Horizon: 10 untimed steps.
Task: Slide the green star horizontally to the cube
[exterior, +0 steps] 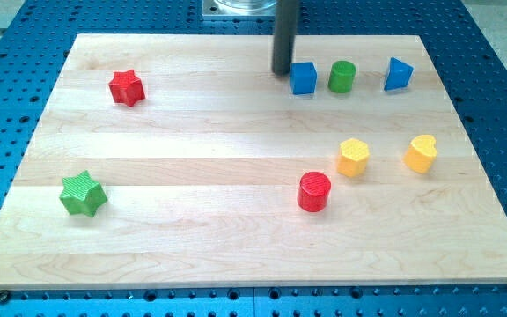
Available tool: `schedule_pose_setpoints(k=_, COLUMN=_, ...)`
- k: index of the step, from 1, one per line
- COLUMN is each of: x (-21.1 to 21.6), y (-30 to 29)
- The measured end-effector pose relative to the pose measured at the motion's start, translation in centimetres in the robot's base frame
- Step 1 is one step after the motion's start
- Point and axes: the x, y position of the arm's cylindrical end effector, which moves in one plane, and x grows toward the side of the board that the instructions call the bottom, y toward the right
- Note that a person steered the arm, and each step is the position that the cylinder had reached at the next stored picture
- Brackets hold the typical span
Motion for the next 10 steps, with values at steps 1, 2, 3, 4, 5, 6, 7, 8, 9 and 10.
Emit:
schedule_pose_setpoints(k=1, x=3.5, y=-3.3)
schedule_pose_setpoints(k=2, x=7.3, y=0.5)
schedule_pose_setpoints(k=3, x=7.4, y=3.2)
schedule_pose_setpoints(k=4, x=5.8, y=3.2)
schedule_pose_setpoints(k=5, x=7.0, y=2.9)
schedule_pose_setpoints(k=6, x=11.5, y=1.5)
schedule_pose_setpoints(k=7, x=11.5, y=1.5)
schedule_pose_setpoints(k=8, x=11.9, y=1.4)
schedule_pose_setpoints(k=9, x=18.3, y=-1.6)
schedule_pose_setpoints(k=10, x=25.4, y=-4.8)
